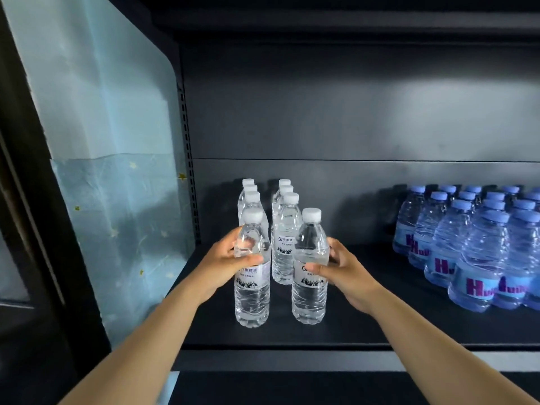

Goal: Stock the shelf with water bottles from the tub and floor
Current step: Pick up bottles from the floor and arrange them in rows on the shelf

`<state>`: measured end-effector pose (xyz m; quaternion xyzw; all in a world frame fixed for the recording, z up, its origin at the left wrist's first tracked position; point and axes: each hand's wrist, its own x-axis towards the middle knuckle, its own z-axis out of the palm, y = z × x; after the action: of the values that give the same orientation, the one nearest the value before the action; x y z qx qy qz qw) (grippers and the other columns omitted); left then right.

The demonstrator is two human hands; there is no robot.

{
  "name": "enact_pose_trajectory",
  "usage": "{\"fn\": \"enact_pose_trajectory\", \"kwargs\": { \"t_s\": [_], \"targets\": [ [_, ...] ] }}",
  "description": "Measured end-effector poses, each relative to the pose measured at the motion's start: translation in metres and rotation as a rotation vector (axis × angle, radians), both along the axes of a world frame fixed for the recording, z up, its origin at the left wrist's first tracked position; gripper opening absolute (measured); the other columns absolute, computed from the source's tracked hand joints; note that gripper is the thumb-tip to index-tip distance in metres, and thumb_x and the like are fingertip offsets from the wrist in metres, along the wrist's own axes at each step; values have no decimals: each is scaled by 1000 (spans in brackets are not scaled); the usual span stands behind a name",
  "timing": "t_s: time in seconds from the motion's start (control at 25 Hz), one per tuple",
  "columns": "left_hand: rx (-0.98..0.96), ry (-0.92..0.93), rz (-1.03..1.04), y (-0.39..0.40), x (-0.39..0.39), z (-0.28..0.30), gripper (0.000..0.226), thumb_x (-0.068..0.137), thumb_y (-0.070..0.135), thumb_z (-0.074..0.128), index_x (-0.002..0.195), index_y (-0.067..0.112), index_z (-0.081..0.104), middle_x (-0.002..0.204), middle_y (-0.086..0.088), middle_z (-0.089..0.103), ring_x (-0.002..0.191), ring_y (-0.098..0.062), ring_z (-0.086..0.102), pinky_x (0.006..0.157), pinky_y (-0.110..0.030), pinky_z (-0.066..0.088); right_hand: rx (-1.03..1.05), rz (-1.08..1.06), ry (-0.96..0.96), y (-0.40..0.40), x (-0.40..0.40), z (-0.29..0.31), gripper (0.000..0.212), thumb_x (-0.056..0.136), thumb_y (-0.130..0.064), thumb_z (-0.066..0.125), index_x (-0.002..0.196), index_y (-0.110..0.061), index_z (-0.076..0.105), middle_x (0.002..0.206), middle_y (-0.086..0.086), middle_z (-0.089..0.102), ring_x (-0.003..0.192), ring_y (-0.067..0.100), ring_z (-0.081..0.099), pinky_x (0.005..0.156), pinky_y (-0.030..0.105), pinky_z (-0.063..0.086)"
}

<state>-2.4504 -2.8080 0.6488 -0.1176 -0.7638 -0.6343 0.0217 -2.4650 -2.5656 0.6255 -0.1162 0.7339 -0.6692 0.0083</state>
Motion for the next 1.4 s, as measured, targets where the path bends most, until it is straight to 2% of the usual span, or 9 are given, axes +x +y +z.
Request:
{"fn": "enact_pose_trajectory", "kwargs": {
  "t_s": [0.2, 0.32, 0.44, 0.6, 0.72, 0.96, 1.12, 1.24, 1.4],
  "targets": [
    [53, -3, 226, 16, 17, -75, 74, 66, 15, 82, 119, 47, 40, 117, 11, 55, 107, -5, 56, 73, -11, 44, 65, -161, 13, -8, 11, -39, 52, 68, -10, 81, 111, -26, 57, 103, -5, 72, 95, 8, 68, 83, 29, 55],
    [56, 34, 334, 19, 10, -104, 76, 54, 38, 82, 118, 46, 42, 119, 6, 53, 107, -7, 57, 78, -14, 46, 81, -134, 16, -7, 7, -44, 49, 70, -11, 80, 111, -25, 56, 102, -7, 72, 95, 6, 68, 84, 29, 55],
    [-5, 44, 312, 21, -6, -108, 76, 51, 51, 73, 121, 46, 43, 122, 6, 56, 109, -5, 57, 89, -22, 47, 54, -96, 19, -11, 3, -44, 47, 74, -7, 76, 114, -22, 55, 104, -5, 72, 96, 7, 68, 85, 28, 54],
    [-1, 79, 309, 23, -13, -109, 74, 52, 53, 73, 119, 48, 43, 120, 10, 56, 110, -4, 56, 88, -19, 44, 35, -58, 24, -21, -5, -49, 52, 76, -9, 76, 119, -24, 52, 106, -7, 72, 100, 8, 67, 87, 30, 54],
    [10, 101, 343, 27, -13, -107, 72, 52, 49, 74, 117, 46, 44, 116, 9, 52, 108, -3, 55, 83, -14, 42, 44, -35, 39, -25, -10, -50, 54, 77, -14, 75, 123, -27, 51, 110, -7, 70, 104, 8, 66, 93, 35, 52],
    [-20, 114, 446, 38, -16, -101, 85, 44, 61, 67, 121, 36, 43, 109, 13, 46, 97, 8, 51, 68, -4, 41, 113, -42, 72, -31, -15, -53, 52, 80, -23, 73, 125, -31, 48, 110, -13, 69, 102, 2, 65, 90, 29, 53],
    [-39, 100, 467, 45, -17, -98, 70, 63, 36, 81, 121, 35, 42, 108, 12, 45, 96, 8, 51, 70, -5, 41, 149, -17, 66, -29, -16, -52, 52, 82, -25, 70, 127, -33, 46, 112, -15, 68, 102, -2, 64, 87, 22, 52],
    [-84, 16, 485, 43, -15, -99, 65, 73, 20, 78, 124, 35, 40, 112, 10, 46, 100, -1, 51, 87, -20, 43, 189, 16, 49, -25, -15, -50, 53, 86, -23, 66, 130, -34, 41, 115, -18, 64, 103, -6, 61, 79, 10, 48],
    [-203, -131, 586, 39, -2, -90, 62, 78, 22, 74, 133, 17, 46, 107, -4, 61, 96, -13, 57, 79, -24, 42, 333, 64, 16, -3, -8, -47, 61, 90, -28, 61, 143, -30, 30, 143, -15, 42, 129, 6, 44, 104, 25, 40]
  ]
}}
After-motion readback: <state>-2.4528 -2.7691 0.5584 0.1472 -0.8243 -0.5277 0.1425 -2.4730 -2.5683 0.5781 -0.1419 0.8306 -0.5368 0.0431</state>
